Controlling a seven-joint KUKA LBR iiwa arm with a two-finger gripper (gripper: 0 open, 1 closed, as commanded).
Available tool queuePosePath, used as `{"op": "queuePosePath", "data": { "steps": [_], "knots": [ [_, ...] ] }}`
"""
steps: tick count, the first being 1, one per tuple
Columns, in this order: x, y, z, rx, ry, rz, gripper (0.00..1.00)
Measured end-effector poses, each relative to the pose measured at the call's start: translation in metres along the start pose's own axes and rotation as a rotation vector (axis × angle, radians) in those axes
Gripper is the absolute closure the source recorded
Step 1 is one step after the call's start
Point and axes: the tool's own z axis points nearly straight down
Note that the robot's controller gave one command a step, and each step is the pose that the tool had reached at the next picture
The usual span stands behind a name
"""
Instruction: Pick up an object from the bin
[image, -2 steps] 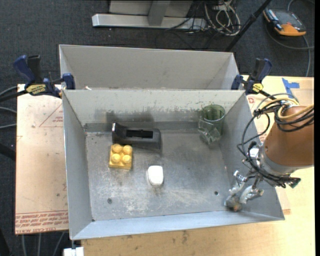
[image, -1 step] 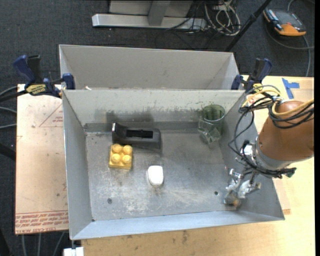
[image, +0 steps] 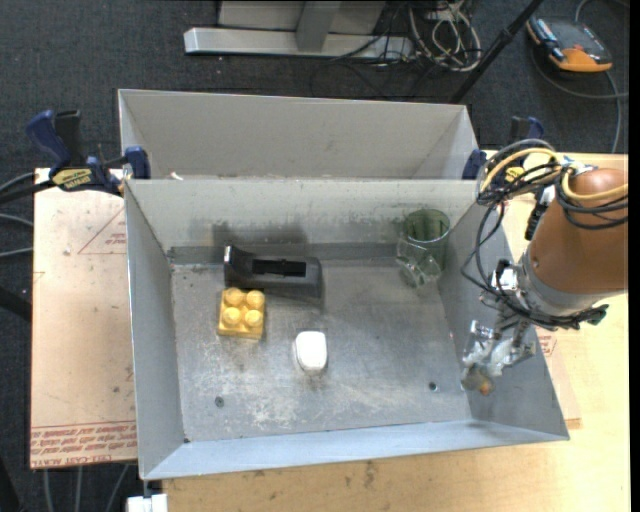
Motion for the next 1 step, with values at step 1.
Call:
{"op": "queuePosePath", "data": {
  "steps": [1],
  "knots": [
    [-0.006, -0.0074, 0.0037, 0.021, -0.001, -0.003, 1.0]
  ]
}}
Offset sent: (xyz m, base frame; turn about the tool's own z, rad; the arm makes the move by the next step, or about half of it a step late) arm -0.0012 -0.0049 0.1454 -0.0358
